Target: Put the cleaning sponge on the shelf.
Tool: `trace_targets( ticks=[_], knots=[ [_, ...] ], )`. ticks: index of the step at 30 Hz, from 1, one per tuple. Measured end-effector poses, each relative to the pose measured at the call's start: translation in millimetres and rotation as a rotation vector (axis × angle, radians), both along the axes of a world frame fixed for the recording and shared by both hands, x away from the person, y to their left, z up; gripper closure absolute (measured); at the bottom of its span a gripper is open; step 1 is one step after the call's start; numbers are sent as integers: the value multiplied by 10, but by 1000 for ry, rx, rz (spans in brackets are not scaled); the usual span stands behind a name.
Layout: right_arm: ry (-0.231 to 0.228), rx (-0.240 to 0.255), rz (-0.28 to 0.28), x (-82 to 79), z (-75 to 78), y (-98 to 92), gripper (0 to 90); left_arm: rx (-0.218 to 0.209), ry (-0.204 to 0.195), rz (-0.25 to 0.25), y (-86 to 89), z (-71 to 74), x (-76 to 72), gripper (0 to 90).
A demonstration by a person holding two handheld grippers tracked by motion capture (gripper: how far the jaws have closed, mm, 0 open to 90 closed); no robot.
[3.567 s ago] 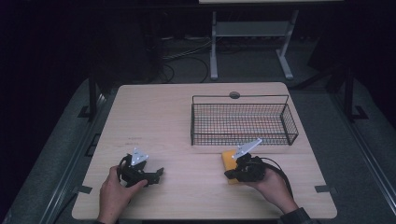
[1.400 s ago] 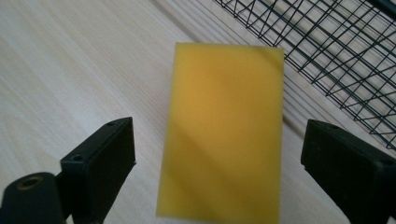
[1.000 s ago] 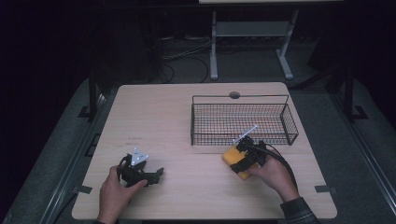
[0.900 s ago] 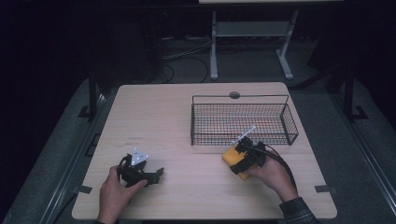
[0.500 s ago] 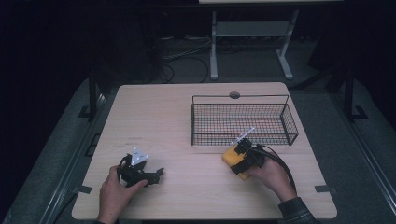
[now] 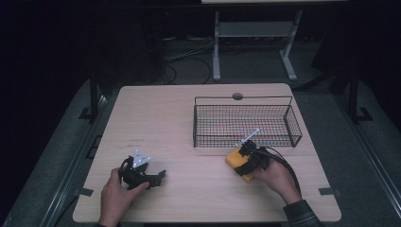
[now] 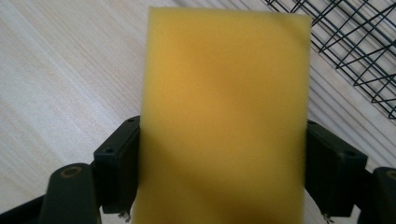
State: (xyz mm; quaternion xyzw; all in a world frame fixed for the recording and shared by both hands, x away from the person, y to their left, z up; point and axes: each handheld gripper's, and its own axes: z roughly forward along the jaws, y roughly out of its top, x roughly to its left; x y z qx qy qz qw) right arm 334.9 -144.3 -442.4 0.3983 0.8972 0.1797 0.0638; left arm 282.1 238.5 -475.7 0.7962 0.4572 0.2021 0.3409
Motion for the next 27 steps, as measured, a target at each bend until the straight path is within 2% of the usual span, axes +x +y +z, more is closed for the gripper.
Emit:
trace_targets(
  ticks=[8, 17, 27],
  knots=[
    [3, 21, 5, -27, 71, -24, 231, 0, 0, -1, 1, 0, 1, 133],
    [1, 59, 32, -72, 211, -71, 231, 0, 0, -1, 1, 0, 1, 133],
    [-7, 80, 42, -108, 363, -127, 231, 2, -1, -2, 2, 1, 2, 133]
  ],
)
